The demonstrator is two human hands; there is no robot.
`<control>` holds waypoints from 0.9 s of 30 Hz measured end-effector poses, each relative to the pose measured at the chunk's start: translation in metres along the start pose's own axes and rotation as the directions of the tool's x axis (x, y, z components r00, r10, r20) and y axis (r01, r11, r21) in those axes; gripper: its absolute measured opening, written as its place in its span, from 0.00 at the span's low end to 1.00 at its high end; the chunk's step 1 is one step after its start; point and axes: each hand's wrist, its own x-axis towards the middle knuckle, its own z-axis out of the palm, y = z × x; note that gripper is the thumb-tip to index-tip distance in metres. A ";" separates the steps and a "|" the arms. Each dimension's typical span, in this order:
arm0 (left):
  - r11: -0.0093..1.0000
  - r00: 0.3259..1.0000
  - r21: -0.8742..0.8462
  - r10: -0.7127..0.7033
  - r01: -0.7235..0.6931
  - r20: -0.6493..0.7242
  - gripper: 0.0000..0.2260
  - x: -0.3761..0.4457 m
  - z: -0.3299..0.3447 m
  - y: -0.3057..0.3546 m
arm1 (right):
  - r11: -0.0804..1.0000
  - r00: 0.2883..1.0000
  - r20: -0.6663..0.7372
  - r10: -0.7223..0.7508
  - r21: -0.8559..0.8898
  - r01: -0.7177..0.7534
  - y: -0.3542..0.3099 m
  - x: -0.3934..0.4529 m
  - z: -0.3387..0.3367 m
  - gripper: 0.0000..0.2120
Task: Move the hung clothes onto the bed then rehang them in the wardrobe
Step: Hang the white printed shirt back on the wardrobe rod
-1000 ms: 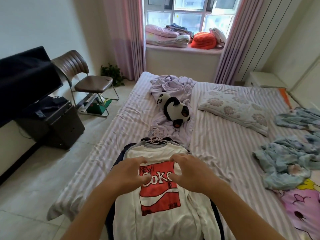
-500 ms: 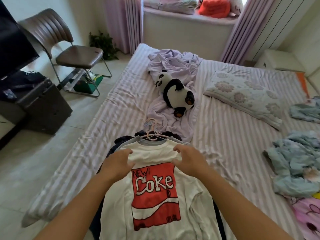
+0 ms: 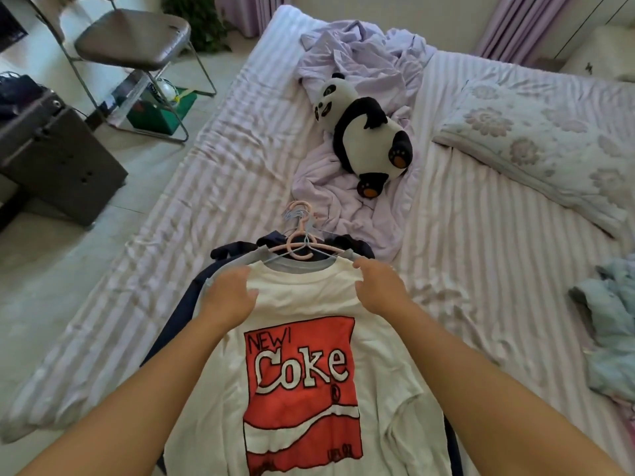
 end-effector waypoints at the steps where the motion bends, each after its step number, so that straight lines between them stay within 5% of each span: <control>1: 1.000 1.000 -0.007 -0.011 0.011 0.000 0.23 0.006 0.003 -0.003 | 0.998 1.000 -0.010 -0.021 -0.053 0.021 0.004 0.007 0.006 0.22; 7: 0.997 0.998 -0.056 -0.061 0.061 0.005 0.18 0.031 0.023 -0.026 | 0.975 0.997 -0.025 -0.069 -0.211 0.063 0.018 0.034 0.034 0.21; 15: 0.995 0.986 -0.042 -0.100 0.095 -0.137 0.16 0.058 0.034 -0.035 | 0.996 0.997 -0.060 0.055 -0.061 -0.058 0.028 0.056 0.046 0.07; 19: 0.998 0.971 -0.050 -0.059 0.049 -0.231 0.11 0.051 0.032 -0.040 | 0.986 0.983 -0.166 0.076 0.160 -0.049 0.024 0.049 0.044 0.06; 27: 0.929 0.953 -0.368 -0.068 -0.047 -0.294 0.05 -0.003 0.001 -0.026 | 0.973 0.970 -0.243 0.029 0.231 0.029 0.006 0.003 0.005 0.08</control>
